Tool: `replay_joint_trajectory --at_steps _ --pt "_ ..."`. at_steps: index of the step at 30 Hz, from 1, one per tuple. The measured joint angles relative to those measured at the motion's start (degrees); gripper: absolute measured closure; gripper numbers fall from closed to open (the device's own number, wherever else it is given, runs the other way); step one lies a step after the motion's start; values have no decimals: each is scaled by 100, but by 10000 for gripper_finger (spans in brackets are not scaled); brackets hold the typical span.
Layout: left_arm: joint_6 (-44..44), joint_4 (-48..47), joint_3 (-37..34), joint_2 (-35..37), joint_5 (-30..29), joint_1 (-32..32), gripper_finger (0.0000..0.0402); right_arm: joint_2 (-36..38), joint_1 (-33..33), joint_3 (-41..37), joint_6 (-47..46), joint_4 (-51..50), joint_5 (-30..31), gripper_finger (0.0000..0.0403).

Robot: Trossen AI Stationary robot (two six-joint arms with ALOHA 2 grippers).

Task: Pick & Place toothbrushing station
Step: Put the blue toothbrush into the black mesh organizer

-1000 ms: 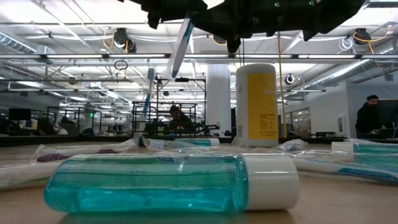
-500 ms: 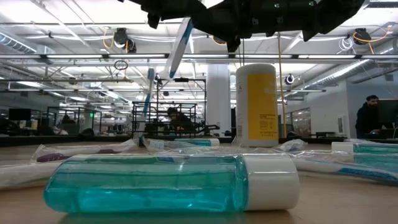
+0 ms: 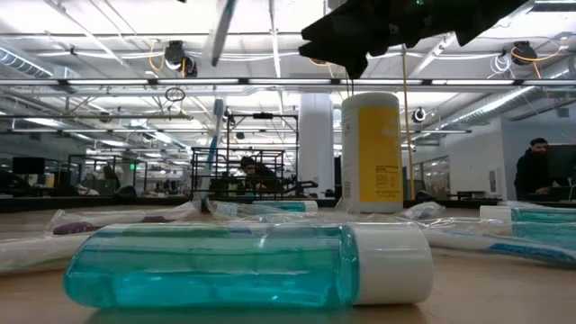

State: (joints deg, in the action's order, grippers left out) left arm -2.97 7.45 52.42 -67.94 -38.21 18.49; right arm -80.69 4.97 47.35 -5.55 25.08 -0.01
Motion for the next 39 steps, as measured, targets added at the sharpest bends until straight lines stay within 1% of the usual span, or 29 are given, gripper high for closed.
replay_joint_trajectory --at_steps 2,3,6,8,9,11,14,17,20,21,22,24,28,31,33,39 --pt "-172 97 -206 298 -141 52 384 29 0 0 -4 -81 0 253" --pt "-270 331 -381 447 -199 59 383 37 0 0 0 -61 -1 255" --pt "-628 1344 -1260 886 -362 1 390 51 0 0 1 -4 -2 256" --pt "-965 2296 -1948 1040 -307 -157 393 40 0 0 22 -15 -2 255" --pt "-1130 2845 -2273 1059 -194 -270 393 40 0 0 32 -10 -2 254" --pt "-1303 3864 -2863 1054 246 -555 387 47 0 0 70 34 -1 253" --pt "-1112 5016 -3521 926 665 -1057 383 42 -13 0 206 34 -1 253" --pt "-1024 5646 -3940 682 964 -1513 393 44 -15 0 361 36 0 255" --pt "-1026 6349 -4086 529 1690 -1864 392 42 -13 0 472 33 0 256" --pt "-1037 6416 -4086 471 1871 -1962 389 43 -13 0 484 35 0 256" --pt "-1051 6369 -4087 417 1919 -2053 388 44 -13 0 488 36 0 255" --pt "-985 6277 -4097 270 1920 -2213 388 42 -13 0 482 33 0 254" --pt "-550 6287 -4095 -143 1884 -2462 393 44 -13 0 479 33 0 256" --pt "-376 6329 -4095 -413 1842 -2526 391 44 -13 0 475 33 -1 259" --pt "-239 6290 -4095 -598 1687 -2530 386 43 -13 0 475 31 0 259" --pt "7 6317 -4095 -1148 1645 -2528 390 44 -13 0 475 31 -1 259"
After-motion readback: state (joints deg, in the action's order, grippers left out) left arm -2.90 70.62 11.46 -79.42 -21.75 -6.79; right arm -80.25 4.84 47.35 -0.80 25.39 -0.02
